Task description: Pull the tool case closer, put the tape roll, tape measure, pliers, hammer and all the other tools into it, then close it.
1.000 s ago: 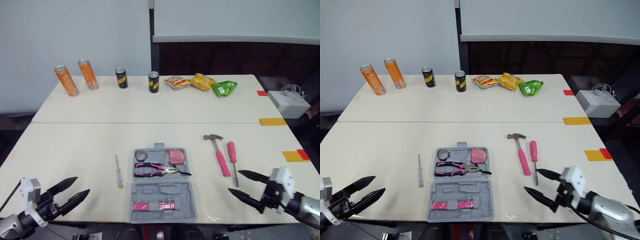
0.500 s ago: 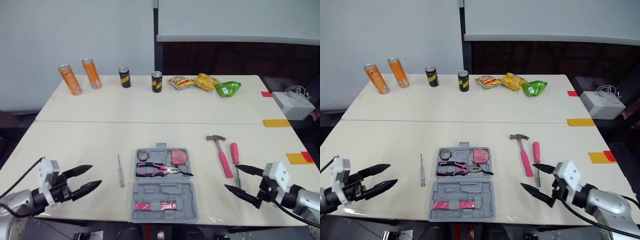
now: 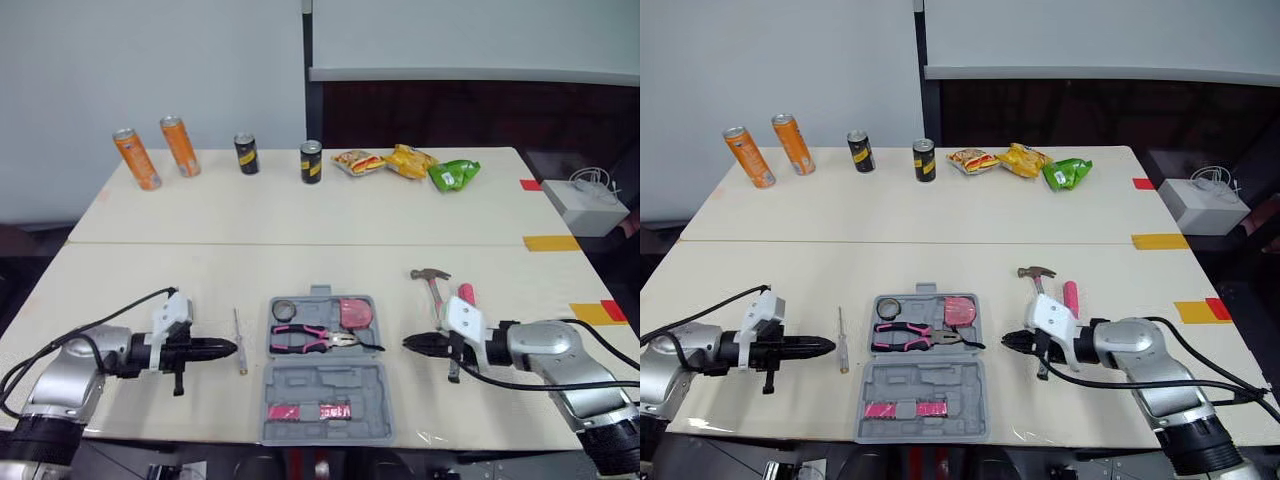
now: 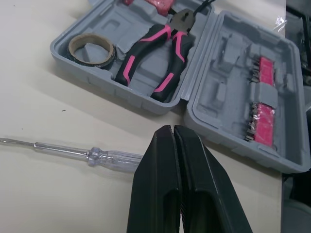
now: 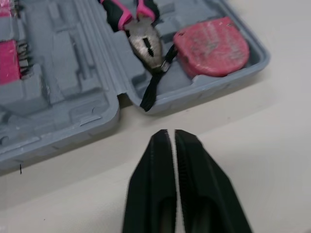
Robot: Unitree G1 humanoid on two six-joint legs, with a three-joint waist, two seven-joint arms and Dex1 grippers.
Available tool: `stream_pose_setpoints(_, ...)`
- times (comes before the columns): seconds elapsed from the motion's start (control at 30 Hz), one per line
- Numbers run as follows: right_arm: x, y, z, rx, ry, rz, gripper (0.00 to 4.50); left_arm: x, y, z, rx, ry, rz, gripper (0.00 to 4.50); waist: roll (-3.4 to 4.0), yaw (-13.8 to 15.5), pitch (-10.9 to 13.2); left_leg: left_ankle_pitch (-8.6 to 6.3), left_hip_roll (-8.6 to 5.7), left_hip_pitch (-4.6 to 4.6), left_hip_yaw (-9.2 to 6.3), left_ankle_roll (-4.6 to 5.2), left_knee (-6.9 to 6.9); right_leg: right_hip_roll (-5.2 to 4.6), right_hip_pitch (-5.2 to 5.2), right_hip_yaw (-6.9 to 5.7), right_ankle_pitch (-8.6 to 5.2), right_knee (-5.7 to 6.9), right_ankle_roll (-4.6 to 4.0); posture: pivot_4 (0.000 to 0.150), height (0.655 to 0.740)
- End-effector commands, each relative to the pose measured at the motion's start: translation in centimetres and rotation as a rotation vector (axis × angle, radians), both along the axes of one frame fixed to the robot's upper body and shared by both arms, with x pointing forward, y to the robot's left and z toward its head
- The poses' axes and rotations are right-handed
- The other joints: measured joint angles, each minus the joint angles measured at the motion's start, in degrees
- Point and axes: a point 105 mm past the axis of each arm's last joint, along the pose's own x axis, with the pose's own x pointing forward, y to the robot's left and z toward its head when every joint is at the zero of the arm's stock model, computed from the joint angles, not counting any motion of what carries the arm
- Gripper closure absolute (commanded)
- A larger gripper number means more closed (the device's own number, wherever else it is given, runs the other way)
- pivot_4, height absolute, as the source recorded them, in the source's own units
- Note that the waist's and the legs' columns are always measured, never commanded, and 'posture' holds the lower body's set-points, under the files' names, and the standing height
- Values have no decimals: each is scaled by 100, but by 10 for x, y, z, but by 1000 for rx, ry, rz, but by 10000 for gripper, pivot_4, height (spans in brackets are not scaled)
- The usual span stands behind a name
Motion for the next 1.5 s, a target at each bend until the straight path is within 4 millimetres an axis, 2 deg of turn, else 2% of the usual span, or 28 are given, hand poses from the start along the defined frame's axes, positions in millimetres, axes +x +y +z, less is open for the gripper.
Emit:
stream_pose_setpoints(0.03,3,7,-1,-67,-5,56,44845,4,-7,-6,45,2,-45,45000,1,-13,0,0,0,-1,-1,0,6,-1,-1,0,-1,5,-1,1500,7400)
stream_pose_setpoints(0.2,9,18,-4,-121,0,97,44845,10,-28,-16,73,-11,-82,45000,1,-13,1,0,0,-3,-1,0,21,-5,-1,1,-1,21,-4,1500,7400)
stream_pose_setpoints(0.53,10,28,-13,-217,16,156,44845,9,-38,-31,125,-14,-95,45000,1,-13,1,2,0,-3,-2,-2,25,-5,-9,0,-7,43,-16,1500,7400)
stream_pose_setpoints(0.87,10,56,-16,-233,23,222,44845,13,-63,-32,109,-30,-111,45000,1,-16,1,6,1,0,-3,-7,28,-5,-10,1,-9,54,-19,1500,7400)
stream_pose_setpoints(1.17,30,58,-11,-228,4,172,44845,37,-65,-25,110,-52,-69,45000,0,-14,3,37,0,2,-5,-7,27,-6,-10,1,0,55,-34,1500,7400)
stream_pose_setpoints(1.5,61,59,-11,-223,-14,105,44845,65,-71,-24,132,-76,-60,45000,-1,-25,2,45,0,2,-6,-8,25,-5,-11,0,4,58,-39,1500,7400)
